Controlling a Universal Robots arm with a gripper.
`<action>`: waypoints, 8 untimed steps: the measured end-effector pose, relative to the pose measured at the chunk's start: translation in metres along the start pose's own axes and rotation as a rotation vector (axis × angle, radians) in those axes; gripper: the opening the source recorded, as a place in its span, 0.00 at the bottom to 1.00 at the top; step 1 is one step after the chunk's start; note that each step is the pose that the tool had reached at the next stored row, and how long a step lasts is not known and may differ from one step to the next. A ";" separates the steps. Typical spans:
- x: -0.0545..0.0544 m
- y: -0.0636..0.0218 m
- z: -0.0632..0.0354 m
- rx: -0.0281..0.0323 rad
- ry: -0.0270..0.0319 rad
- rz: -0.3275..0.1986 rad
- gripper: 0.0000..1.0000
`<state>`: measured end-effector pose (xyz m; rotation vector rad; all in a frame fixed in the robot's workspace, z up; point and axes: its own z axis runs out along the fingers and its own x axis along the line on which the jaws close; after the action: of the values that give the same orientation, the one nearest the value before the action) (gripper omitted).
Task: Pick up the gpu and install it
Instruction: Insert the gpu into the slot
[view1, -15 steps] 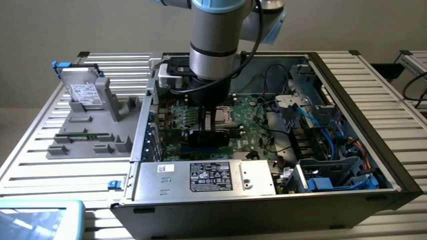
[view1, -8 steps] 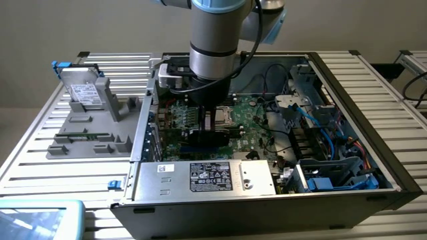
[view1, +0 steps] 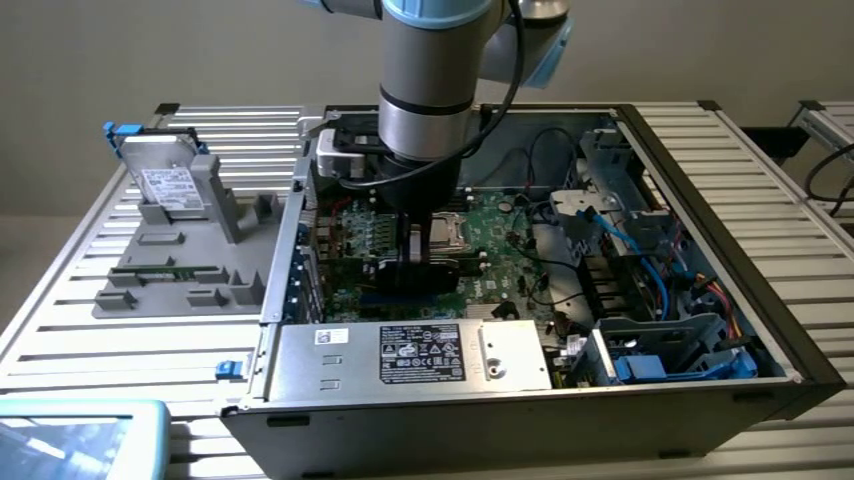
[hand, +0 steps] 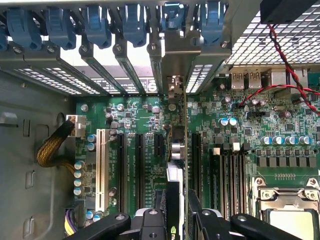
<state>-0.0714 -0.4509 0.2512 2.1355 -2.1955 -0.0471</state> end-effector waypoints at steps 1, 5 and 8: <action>0.000 0.0000 0.0001 0.0001 -0.0002 0.000 0.28; 0.000 0.0000 0.0000 -0.0001 0.0000 0.000 0.28; 0.000 0.0000 0.0001 0.0000 -0.0001 0.000 0.28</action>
<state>-0.0714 -0.4513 0.2511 2.1355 -2.1956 -0.0472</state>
